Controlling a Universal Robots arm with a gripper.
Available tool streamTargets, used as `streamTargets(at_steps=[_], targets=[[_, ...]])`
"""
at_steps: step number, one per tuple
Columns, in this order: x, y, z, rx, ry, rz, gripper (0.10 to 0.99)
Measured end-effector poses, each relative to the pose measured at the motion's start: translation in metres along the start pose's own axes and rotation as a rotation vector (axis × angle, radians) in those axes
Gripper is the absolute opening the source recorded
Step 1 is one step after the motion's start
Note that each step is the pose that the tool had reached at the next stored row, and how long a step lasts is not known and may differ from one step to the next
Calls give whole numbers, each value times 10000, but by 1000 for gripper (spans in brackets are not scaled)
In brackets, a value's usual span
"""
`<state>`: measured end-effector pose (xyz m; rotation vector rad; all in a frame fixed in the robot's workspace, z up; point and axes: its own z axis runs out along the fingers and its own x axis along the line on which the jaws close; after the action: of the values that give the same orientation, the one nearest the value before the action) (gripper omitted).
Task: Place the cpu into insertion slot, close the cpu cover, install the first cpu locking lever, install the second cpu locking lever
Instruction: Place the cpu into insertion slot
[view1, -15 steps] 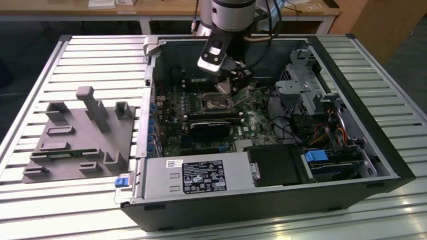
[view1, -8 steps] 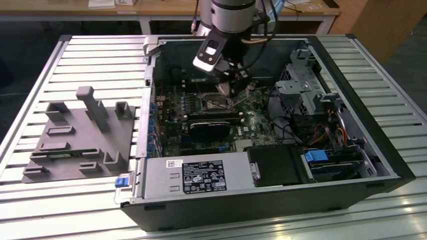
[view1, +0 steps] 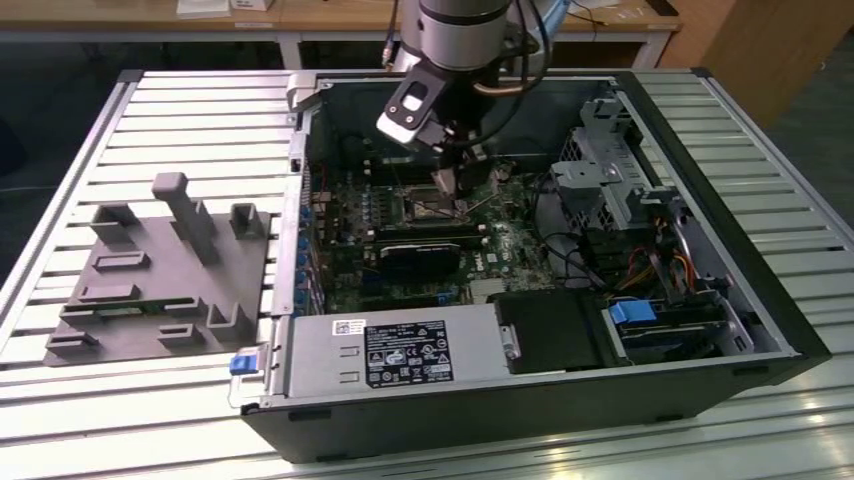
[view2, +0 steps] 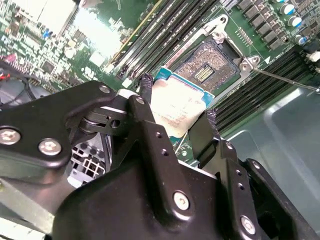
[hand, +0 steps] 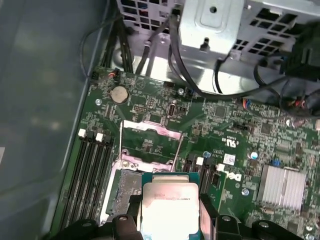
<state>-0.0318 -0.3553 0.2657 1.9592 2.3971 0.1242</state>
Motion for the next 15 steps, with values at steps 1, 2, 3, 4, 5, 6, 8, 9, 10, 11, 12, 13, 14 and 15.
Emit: streamTargets(at_steps=[1, 2, 3, 4, 5, 6, 8, 9, 10, 11, 12, 13, 14, 15], targets=[[4, -9, 5, -2, -6, 81, 541], [8, -18, 10, -3, -13, 149, 541], [13, -27, 14, -4, -18, 212, 541], [17, -36, 19, -6, -24, 274, 541], [21, -44, 23, -7, -30, 337, 541], [24, -50, 27, -9, -36, 410, 541], [28, -60, 36, -12, -53, 607, 541], [29, -63, 41, -13, -64, 715, 541], [30, -66, 46, -15, -73, 821, 541], [32, -70, 51, -17, -81, 919, 541], [35, -74, 56, -18, -89, 997, 541], [38, -79, 62, -19, -95, 1062, 541], [43, -85, 69, -20, -100, 1116, 541], [50, -90, 75, -20, -103, 1154, 541]])
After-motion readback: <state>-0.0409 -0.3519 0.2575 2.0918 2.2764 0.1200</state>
